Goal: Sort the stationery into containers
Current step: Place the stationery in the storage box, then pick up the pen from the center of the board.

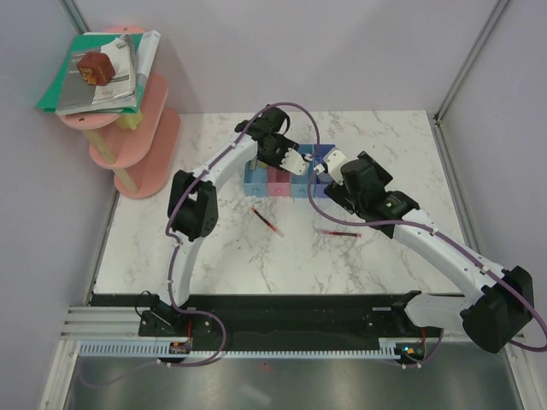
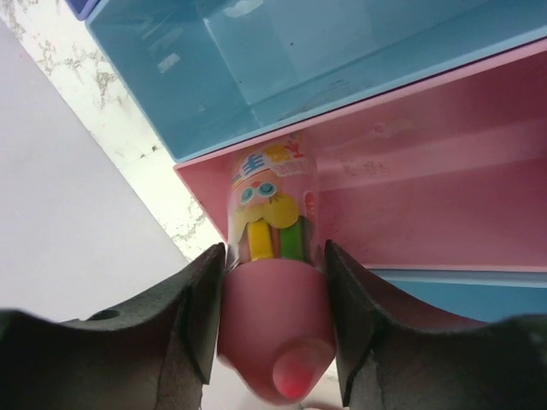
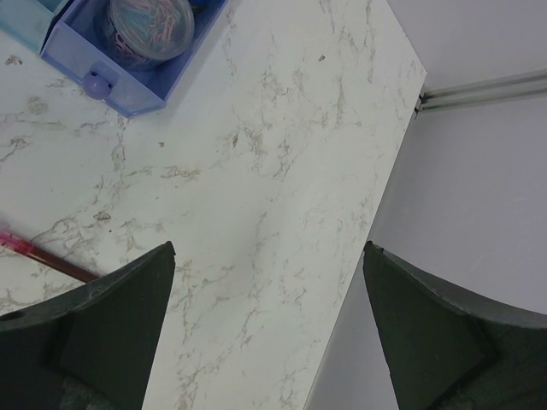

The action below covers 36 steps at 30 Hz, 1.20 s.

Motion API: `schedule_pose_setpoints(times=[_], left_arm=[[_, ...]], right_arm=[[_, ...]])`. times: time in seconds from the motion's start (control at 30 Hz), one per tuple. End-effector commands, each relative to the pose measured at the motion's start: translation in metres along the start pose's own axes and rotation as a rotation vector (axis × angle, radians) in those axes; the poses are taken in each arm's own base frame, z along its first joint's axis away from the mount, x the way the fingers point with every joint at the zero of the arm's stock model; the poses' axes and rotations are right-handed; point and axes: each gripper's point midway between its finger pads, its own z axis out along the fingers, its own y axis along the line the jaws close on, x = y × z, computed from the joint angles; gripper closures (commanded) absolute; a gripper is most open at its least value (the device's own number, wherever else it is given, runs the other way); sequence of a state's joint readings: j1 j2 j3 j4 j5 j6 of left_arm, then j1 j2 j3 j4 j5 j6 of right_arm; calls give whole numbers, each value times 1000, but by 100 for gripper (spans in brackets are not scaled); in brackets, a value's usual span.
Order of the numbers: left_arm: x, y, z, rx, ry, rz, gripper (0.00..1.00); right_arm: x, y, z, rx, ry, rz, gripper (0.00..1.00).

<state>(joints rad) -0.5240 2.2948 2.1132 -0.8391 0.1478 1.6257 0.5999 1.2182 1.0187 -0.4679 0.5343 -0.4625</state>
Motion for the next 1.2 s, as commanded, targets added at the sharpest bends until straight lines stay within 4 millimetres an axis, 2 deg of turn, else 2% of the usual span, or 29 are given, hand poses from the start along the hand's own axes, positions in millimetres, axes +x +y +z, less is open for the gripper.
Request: schedule_pose_setpoints(times=[0.0,0.27,0.3,0.33,0.4,0.43,0.5,0.67,0.7,0.77,0.9,0.93,0.97,1.0,1.03,1.07,1.1,1.13,1.17], left_arm=[[-3,44,-13,-140,31,68,41],[-5,59,-12,-210,59,98,29],[-4,74,-16,-278,71,99,29],[-3,72,-15,-289,80,102,29],[-4,83,-20,-349,81,108,29],[-6,80,-20,-348,65,108,29],[-12,82,-30,-362,48,100,29],[-19,65,-41,-339,30,88,29],[-22,68,-55,-359,27,78,29],[-24,61,-61,-355,18,60,29],[-32,61,-100,-406,-12,1,29],[-36,62,-120,-433,-24,-1,29],[-38,58,-128,-435,-29,0,29],[-41,47,-133,-416,-38,6,29],[-48,46,-154,-435,-62,22,29],[-52,36,-162,-414,-72,30,30],[-54,10,-156,-335,-85,36,30],[-61,1,-173,-337,-109,43,30],[-66,-13,-174,-310,-122,48,30]], right_arm=[[0,0,-1,1,-20,38,2],[1,-1,-1,0,-20,45,2],[0,0,-1,0,-22,46,2],[1,0,-1,-3,-20,45,2],[3,0,-1,0,-18,45,2],[4,0,-1,-1,-16,43,2],[5,0,-1,0,-15,43,2],[3,-4,-3,8,-21,44,2],[3,-6,-4,9,-24,45,2],[2,-6,-6,5,-30,40,2],[5,-1,-10,-38,-35,14,2],[3,2,-11,-61,-43,11,2],[3,5,-13,-81,-47,5,2],[7,9,-14,-112,-32,-20,2],[7,11,-16,-128,-35,-31,2],[6,19,-16,-174,-45,-49,2],[15,27,-18,-224,-22,-114,2],[19,33,-19,-257,-18,-137,2],[22,38,-20,-281,-22,-153,2]])
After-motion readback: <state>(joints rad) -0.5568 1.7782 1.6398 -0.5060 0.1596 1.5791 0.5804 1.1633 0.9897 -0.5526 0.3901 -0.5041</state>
